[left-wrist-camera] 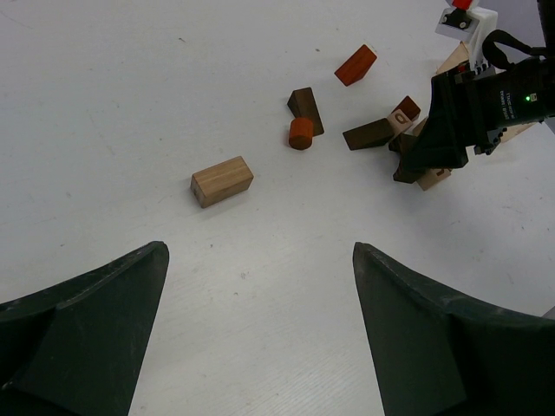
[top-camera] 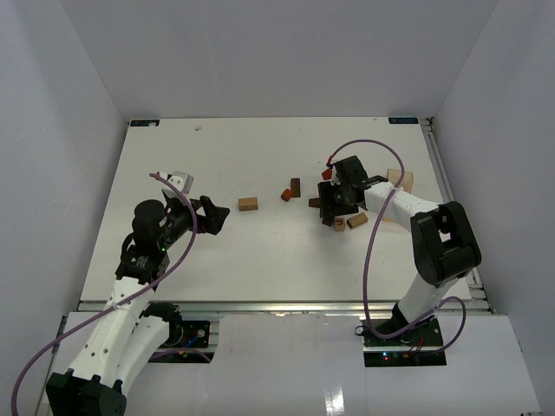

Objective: Build the wood block tower

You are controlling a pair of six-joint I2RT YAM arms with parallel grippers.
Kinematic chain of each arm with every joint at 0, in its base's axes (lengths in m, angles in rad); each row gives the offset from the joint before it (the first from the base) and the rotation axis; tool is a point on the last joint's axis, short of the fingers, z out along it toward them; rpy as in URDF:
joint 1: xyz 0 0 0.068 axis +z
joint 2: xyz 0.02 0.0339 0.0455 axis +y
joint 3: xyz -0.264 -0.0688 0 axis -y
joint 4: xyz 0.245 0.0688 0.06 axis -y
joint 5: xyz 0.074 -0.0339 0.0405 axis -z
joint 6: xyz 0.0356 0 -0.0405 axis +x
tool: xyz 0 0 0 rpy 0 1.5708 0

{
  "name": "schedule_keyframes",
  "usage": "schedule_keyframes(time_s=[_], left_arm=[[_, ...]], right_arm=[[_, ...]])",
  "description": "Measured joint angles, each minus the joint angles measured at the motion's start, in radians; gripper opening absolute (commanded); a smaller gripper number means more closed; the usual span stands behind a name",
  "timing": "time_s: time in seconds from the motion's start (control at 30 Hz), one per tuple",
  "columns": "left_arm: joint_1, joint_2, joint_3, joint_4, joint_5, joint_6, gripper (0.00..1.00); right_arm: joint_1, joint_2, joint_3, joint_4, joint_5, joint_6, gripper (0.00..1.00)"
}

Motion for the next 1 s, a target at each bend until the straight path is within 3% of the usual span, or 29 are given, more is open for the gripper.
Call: schedule_keyframes(time_s=[0.33,1.0], left_arm=[[0.000,0.000,0.000,0.000,0.000,0.000,0.98],[0.000,0.000,0.000,0.000,0.006,0.005,0.98]], right_arm=[[0.000,0.040,0.017,0.000,0.052,0.017,0.65],[0.000,0.023,0.006,0.011,0.086,0.008,0.46]])
